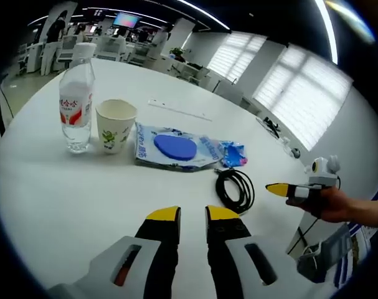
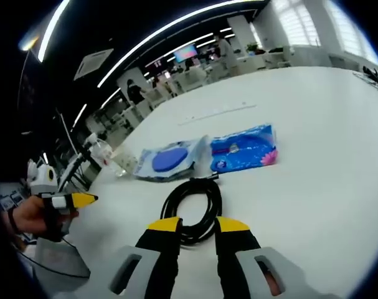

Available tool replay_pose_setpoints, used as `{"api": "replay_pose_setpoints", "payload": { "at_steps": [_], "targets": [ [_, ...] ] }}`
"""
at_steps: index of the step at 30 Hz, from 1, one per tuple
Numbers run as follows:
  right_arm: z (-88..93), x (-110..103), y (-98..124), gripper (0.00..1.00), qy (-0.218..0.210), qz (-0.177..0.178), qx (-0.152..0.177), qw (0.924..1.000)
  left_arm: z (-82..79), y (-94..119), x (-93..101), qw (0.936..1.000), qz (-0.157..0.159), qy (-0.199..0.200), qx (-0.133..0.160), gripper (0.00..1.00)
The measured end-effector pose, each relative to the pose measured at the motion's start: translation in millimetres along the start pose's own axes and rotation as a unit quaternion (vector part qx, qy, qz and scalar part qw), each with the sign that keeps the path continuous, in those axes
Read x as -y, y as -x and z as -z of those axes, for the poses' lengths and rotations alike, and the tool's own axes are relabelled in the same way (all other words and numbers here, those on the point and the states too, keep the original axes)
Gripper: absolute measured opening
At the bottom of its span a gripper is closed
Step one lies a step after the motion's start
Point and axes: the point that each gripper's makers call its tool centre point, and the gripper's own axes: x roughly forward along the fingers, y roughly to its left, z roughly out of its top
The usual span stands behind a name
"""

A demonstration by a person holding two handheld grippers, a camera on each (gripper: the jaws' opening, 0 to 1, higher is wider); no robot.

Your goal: Arrange the tabletop items into an orderly group along one side of the table until the central work area is clear of visible clutter.

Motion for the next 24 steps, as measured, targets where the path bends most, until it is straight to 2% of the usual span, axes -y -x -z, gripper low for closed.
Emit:
{"api": "replay_pose_setpoints", "payload": {
  "at_steps": [2,4,7,10,13,15,19,24],
  "targets": [
    [-8.5,-15,17,0.23,0.026,0.0,-0.001,0.9997,0.6,6,-6.0,0.9998,0.003,-0.017,0.0,0.15],
    [-7.1,-11,13,0.25,0.044,0.002,0.0,0.999,-2.7,11,-10.2,0.9996,0.007,-0.027,0.005,0.15],
    [-11.9,-24,24,0.31,0.067,-0.005,0.002,0.9977,-17.3,28,-17.2,0.9992,0.008,-0.036,0.018,0.18],
    [-15.2,-22,31,0.37,0.088,-0.01,0.0,0.9961,-32.9,50,-22.8,0.998,0.009,-0.05,0.038,0.22],
    [-13.9,-28,39,0.43,0.094,-0.011,0.001,0.9955,-39.7,69,-27.1,0.9968,0.003,-0.064,0.047,0.28],
    [-11.2,-28,40,0.47,0.096,-0.012,0.002,0.9953,-40.0,79,-36.6,0.996,-0.006,-0.074,0.05,0.31],
    [-10.6,-35,47,0.52,0.092,-0.019,0.005,0.9956,-49.0,101,-47.0,0.9955,-0.01,-0.06,0.073,0.36],
    [-10.6,-45,54,0.58,0.083,-0.023,0.01,0.9963,-54.0,125,-48.1,0.9945,-0.023,-0.056,0.086,0.46]
  ]
}}
